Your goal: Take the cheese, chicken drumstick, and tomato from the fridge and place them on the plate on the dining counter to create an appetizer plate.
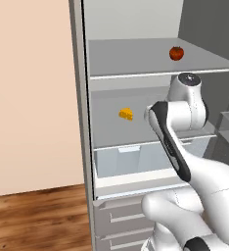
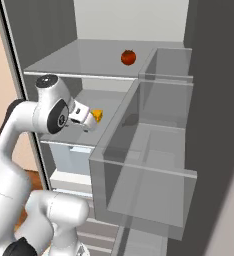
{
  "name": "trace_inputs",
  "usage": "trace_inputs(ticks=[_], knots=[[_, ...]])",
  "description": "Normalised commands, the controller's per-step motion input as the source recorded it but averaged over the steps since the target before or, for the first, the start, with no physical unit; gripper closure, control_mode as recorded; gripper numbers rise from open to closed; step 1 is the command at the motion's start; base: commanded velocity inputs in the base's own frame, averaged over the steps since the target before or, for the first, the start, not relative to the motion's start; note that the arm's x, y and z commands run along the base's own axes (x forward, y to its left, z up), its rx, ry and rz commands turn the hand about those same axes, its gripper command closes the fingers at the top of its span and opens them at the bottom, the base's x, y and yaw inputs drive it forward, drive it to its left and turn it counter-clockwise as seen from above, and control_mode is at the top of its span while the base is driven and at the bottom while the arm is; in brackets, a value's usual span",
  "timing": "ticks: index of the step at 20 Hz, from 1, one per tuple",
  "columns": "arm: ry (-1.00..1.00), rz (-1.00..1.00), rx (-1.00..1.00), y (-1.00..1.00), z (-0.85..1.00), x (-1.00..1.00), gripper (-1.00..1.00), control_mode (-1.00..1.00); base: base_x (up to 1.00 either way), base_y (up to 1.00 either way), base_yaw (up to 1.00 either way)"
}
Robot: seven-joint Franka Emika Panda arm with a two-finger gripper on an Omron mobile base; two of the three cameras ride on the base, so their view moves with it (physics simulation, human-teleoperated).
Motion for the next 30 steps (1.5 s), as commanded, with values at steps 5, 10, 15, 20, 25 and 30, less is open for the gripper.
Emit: trace_inputs(ticks=[5,10,15,20,25,30], knots=[[-0.12,-0.30,0.01,-0.19,-0.15,0.00,-1.00,-1.00,0.00,0.00,0.00],[-0.01,-0.10,0.13,-0.43,0.00,0.05,-1.00,-1.00,0.00,0.00,0.00],[0.00,-0.06,0.08,-0.24,-0.01,0.37,-1.00,-1.00,0.00,0.00,0.00],[0.00,-0.02,0.00,-0.18,-0.11,0.56,-1.00,-1.00,0.00,0.00,0.00],[0.00,-0.03,0.00,-0.31,-0.10,0.52,-1.00,-1.00,0.00,0.00,0.00],[0.00,-0.02,0.00,-0.17,-0.08,0.47,-1.00,-1.00,0.00,0.00,0.00]])
